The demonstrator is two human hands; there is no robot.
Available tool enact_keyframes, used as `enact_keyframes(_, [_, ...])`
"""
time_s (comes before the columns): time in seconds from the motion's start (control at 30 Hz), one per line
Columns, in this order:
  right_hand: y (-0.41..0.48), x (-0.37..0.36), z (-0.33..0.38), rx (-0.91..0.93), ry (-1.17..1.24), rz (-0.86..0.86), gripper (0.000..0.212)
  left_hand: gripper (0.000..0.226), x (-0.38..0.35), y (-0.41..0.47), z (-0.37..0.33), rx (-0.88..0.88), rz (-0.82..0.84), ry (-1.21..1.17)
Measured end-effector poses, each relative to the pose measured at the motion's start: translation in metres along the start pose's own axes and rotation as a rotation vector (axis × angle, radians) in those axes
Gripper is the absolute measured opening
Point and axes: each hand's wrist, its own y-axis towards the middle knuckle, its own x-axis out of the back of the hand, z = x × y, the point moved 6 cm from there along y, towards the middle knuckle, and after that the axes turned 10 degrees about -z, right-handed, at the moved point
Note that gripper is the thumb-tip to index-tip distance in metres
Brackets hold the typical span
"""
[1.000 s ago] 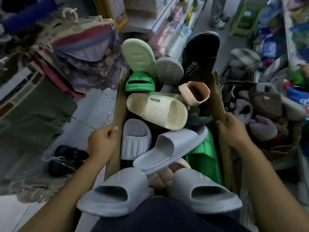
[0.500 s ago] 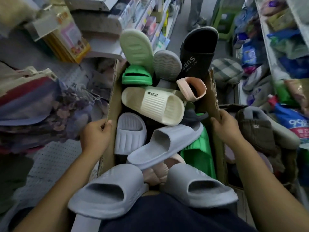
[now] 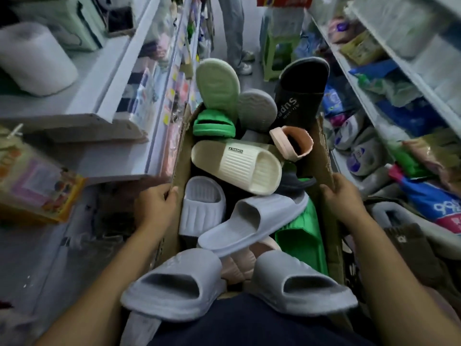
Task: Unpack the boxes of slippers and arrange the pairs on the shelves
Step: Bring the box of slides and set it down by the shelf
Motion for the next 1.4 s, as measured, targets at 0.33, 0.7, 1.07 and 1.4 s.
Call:
enact_keyframes(0.33, [0.124,-0.039,0.044,-0.060,-0.043,-0.052,0.008,0.039,-0.082,0.143,-0.021,-0.018,0.055,0.035])
enact_keyframes(0.7, [0.362,-0.045,0.102,0.015,0.007,-0.102,0.016,0.044,-0.200,0.322,-0.105,0.000,0.012,-0.019])
enact_keyframes(1.07, [0.506,-0.055,0.083,-0.156,0.004,-0.160,0.019,0.043,-0.315,0.446,-0.181,-0.056,0.110,-0.081])
enact_keyframes(1.4, [0.579,-0.051,0.045,-0.359,-0.006,-0.297,0.027,0.036,-0.444,0.553,-0.270,-0.233,0.331,-0.063])
